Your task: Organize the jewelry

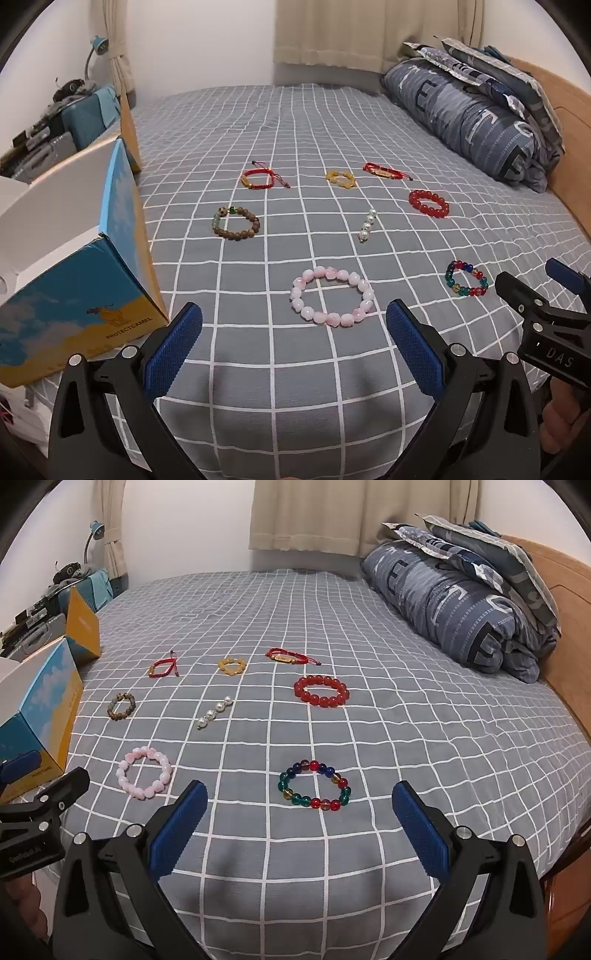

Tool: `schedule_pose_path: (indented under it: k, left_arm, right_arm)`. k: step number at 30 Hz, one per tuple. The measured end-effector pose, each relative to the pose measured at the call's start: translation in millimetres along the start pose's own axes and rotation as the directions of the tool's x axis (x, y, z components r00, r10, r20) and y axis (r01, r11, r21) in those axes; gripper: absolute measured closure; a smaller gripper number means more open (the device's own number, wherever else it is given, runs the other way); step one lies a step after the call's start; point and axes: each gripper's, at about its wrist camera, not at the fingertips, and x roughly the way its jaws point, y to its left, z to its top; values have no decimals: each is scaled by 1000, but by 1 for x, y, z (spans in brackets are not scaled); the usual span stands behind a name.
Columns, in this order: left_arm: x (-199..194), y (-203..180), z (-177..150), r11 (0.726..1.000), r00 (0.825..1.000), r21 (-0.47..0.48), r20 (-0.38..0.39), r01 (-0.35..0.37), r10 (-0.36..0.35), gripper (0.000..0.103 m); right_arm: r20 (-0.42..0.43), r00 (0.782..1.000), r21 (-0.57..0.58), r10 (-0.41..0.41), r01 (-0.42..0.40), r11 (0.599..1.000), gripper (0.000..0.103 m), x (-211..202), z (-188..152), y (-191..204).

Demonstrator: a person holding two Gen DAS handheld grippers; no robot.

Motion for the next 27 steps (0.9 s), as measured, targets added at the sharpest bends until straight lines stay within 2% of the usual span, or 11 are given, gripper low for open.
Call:
schedule_pose_path:
  k: [4,27]
  left_arm:
    - [0,-1,4,1000,1000,10,-11,-14,14,6]
    - [-3,-7,4,1000,1000,21,3,5,-5,6]
  right_arm:
    - [26,1000,2,0,0,1000,6,-4,-1,-1]
    - [10,999,16,32,-33,999,6,-4,5,-1]
